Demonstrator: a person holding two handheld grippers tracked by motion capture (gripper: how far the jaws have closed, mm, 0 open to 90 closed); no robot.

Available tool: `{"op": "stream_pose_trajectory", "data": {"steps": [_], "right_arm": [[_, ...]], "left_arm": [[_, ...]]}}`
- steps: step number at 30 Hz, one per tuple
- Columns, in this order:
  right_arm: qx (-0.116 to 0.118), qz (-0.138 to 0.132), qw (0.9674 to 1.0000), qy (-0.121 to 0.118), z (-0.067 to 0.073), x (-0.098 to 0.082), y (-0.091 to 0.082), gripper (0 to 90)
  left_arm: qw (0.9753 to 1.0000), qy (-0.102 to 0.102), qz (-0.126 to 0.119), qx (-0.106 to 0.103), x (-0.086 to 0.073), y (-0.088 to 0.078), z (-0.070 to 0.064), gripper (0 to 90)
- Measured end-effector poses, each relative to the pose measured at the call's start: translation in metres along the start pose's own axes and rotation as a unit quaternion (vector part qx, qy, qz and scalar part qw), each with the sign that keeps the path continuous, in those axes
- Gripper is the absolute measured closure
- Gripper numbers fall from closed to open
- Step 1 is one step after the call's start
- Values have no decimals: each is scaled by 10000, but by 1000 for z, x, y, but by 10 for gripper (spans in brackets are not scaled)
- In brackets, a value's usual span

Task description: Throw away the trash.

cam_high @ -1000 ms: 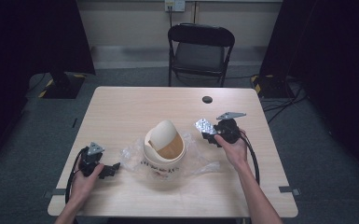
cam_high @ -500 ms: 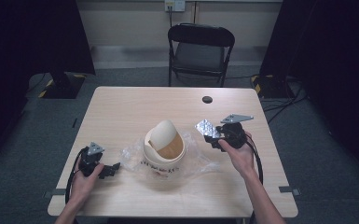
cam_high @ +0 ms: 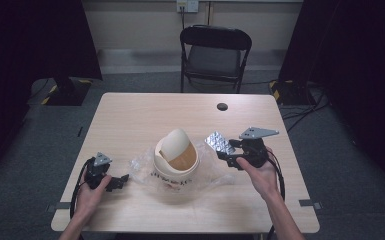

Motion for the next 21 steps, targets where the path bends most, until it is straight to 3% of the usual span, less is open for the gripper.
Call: {"op": "stream_pose_trajectory", "data": {"steps": [11, 21], "right_arm": [[285, 5, 9980, -573, 42, 11, -19, 344], [559, 287, 9944, -855, 60, 16, -4, 344]], "left_arm": [[10000, -2, 2, 7, 0, 0, 0, 1], [10000, -2, 4, 6, 0, 0, 0, 1]]}}
Point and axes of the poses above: each handheld gripper's, and its own axes: y roughly forward along the jaws, x roughly out of its top, z roughly to its left, the point moved 1 cm from there along y, roughly forward along the jaws, and after that the axes turned 12 degrees about z, right-handed, at the moved point
